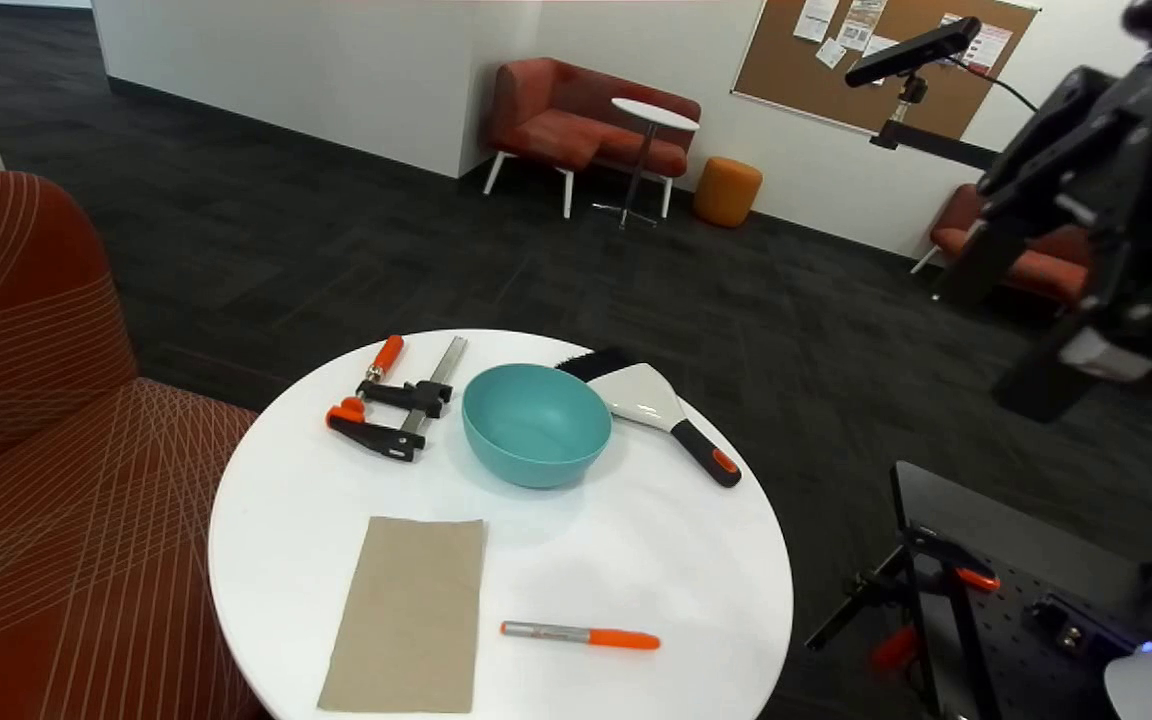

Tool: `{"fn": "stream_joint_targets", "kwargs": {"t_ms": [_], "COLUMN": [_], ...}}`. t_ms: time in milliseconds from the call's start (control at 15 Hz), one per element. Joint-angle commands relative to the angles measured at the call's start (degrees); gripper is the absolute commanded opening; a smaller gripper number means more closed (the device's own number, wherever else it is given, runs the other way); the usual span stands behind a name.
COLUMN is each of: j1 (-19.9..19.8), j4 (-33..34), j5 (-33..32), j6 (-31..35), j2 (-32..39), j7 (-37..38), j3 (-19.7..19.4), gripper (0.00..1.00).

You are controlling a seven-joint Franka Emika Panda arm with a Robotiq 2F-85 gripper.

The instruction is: Pick up the marker and put it in the bowl

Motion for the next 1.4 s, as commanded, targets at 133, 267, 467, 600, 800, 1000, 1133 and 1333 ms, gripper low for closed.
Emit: {"fn": "stream_joint_targets", "kwargs": {"t_ms": [133, 267, 467, 600, 800, 1000, 1133, 1333], "j1": [0.34, 0.33, 0.46, 0.55, 0.24, 0.22, 0.26, 0.14], "j4": [-3.16, -4.09, -4.5, -4.21, -4.69, -4.42, -4.17, -2.91], "j5": [-1.6, -1.45, -0.68, 0.0, -0.88, -0.87, 0.16, -2.27], "j6": [12.67, 16.77, 21.51, 23.5, 22.73, 22.98, 24.0, 26.84], "j2": [8.07, 11.69, 17.72, 21.21, 21.24, 22.46, 23.19, 27.26], "j7": [-11.15, -13.55, -15.86, -16.71, -15.03, -15.04, -16.33, -15.62], "j3": [-4.91, -5.87, -6.64, -6.73, -6.34, -6.31, -6.46, -6.27], "gripper": [1.0, 1.0, 1.0, 1.0, 1.0, 1.0, 1.0, 1.0]}}
